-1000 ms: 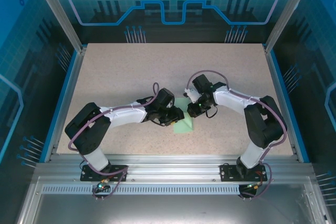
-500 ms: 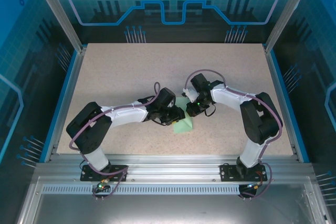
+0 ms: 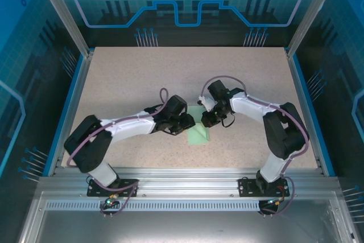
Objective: Fold a paper plane with a square sheet of paper (pick it up from the middle)
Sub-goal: Pick up the square sheet of paper from the center of the table, then place a square sheet of paper at the center of the table.
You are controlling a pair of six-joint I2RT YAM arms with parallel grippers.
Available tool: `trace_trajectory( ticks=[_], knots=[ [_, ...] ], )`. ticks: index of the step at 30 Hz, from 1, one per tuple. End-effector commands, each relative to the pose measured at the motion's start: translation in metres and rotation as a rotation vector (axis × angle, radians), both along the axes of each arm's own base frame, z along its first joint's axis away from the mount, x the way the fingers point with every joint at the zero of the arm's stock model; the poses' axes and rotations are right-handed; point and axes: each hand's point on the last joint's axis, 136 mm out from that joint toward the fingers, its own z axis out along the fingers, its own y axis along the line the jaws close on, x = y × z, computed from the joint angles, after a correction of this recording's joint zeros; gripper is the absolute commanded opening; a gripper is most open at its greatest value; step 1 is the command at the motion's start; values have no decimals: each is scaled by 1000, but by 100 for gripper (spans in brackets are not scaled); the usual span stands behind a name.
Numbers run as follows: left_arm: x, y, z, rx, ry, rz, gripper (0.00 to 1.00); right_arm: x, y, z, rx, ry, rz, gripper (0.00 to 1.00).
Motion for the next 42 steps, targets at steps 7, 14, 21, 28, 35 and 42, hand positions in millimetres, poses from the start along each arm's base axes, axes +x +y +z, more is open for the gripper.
trace_trajectory(
  ticks=[7,14,21,28,35,42],
  knots=[
    [0,99,29,153,-77,230,41,-11,33,101,124,-178,-10,1],
    [-7,129,32,161,-77,285,42,5,66,163,83,-359,-42,1],
    [-14,146,40,172,-97,306,43,27,75,182,39,-432,-156,1],
    [-21,165,51,192,-133,341,46,12,84,138,-44,-356,-210,1],
    [-25,172,48,197,-132,360,49,-3,66,98,-200,-375,-322,0],
    [-24,166,41,186,-114,341,49,-14,36,101,-285,-454,-431,0]
  ],
)
